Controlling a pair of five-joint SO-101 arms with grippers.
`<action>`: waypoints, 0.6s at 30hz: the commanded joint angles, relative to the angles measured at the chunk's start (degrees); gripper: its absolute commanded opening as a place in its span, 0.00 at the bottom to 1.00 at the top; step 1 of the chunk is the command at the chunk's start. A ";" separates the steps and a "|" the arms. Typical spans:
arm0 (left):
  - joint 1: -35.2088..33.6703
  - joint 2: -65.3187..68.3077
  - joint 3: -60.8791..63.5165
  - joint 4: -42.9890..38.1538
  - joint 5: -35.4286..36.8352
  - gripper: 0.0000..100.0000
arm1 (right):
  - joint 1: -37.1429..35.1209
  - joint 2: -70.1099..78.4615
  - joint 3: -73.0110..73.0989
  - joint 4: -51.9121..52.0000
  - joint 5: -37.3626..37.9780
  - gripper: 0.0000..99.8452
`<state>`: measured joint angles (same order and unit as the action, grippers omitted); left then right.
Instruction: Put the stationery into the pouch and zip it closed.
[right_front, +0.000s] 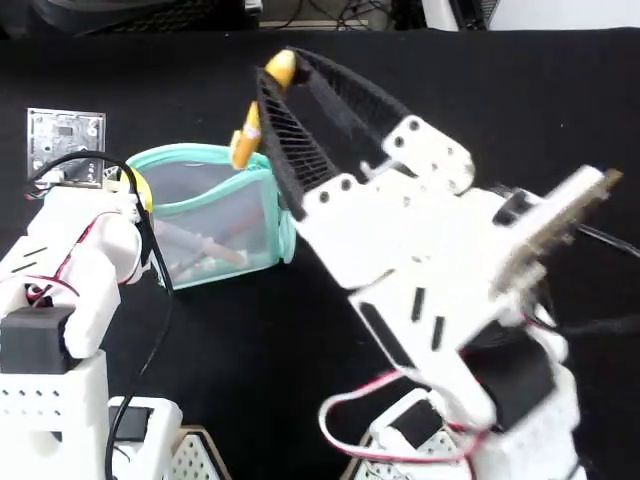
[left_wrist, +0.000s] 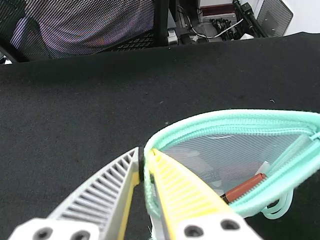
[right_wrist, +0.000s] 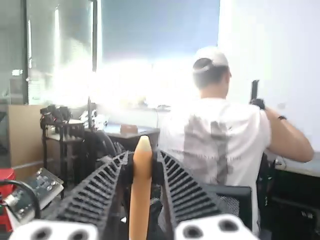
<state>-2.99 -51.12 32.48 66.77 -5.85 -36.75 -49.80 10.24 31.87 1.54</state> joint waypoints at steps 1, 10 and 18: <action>0.40 1.49 10.15 0.44 -0.70 0.03 | -0.70 2.24 0.66 -3.96 -0.53 0.01; 0.31 1.49 10.15 0.44 -0.70 0.03 | -1.67 6.55 4.00 -7.65 -5.27 0.01; -0.04 1.49 10.15 0.44 -0.70 0.03 | 1.32 12.62 14.02 -13.98 -5.01 0.01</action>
<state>-2.99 -51.12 32.48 66.77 -5.85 -37.71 -38.11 21.93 21.41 -3.12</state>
